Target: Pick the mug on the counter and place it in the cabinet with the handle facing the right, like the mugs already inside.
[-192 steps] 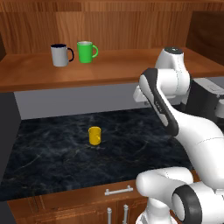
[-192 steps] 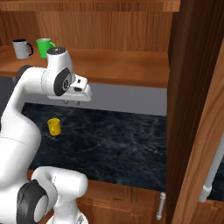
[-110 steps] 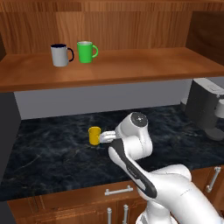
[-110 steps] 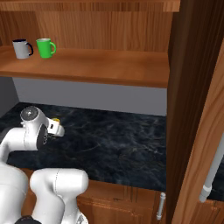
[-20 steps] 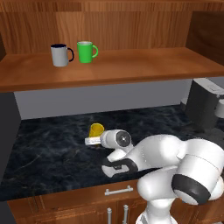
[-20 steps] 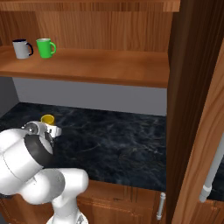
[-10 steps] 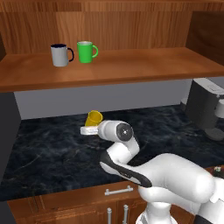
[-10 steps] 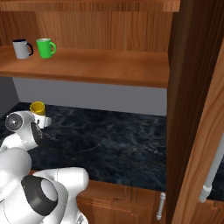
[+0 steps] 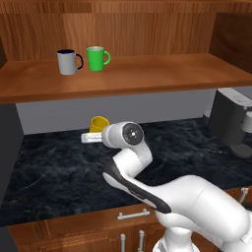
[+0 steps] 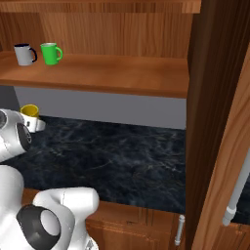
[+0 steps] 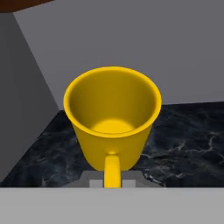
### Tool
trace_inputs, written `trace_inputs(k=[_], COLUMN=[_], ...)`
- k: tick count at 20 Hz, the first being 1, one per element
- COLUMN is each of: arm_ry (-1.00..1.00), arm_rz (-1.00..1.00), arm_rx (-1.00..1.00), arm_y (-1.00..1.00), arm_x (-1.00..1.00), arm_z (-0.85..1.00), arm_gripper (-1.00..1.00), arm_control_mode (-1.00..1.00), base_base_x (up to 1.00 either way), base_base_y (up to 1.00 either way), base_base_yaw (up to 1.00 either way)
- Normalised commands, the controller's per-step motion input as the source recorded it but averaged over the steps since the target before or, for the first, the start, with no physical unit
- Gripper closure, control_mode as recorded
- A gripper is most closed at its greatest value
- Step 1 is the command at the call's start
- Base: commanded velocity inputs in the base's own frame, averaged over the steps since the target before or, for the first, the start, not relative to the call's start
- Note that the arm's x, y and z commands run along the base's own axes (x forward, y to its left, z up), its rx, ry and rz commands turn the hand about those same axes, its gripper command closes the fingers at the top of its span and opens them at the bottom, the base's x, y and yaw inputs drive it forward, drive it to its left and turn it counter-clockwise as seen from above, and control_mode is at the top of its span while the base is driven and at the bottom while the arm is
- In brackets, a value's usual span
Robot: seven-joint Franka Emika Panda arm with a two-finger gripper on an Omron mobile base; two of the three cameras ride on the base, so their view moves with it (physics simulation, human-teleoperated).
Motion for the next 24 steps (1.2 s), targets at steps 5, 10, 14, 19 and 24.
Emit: trace_inputs(k=[5, 10, 14, 19, 24], arm_ry=[0.00, 0.00, 0.00, 0.00, 0.00], arm_rz=[0.00, 0.00, 0.00, 0.00, 0.00], arm_rx=[0.00, 0.00, 0.00, 0.00, -0.02], arm_y=[0.26, 0.04, 0.00, 0.00, -0.02], arm_x=[-0.66, -0.72, -0.55, -0.40, -0.39], arm_z=[0.04, 0.17, 0.37, 0.44, 0.35], arm_gripper=[1.00, 1.00, 1.00, 1.00, 1.00], arm_control_mode=[-1.00, -1.00, -1.00, -1.00, -1.00], base_base_x=[0.00, 0.00, 0.00, 0.00, 0.00], base_base_y=[0.00, 0.00, 0.00, 0.00, 0.00], base_base_yaw=[0.00, 0.00, 0.00, 0.00, 0.00])
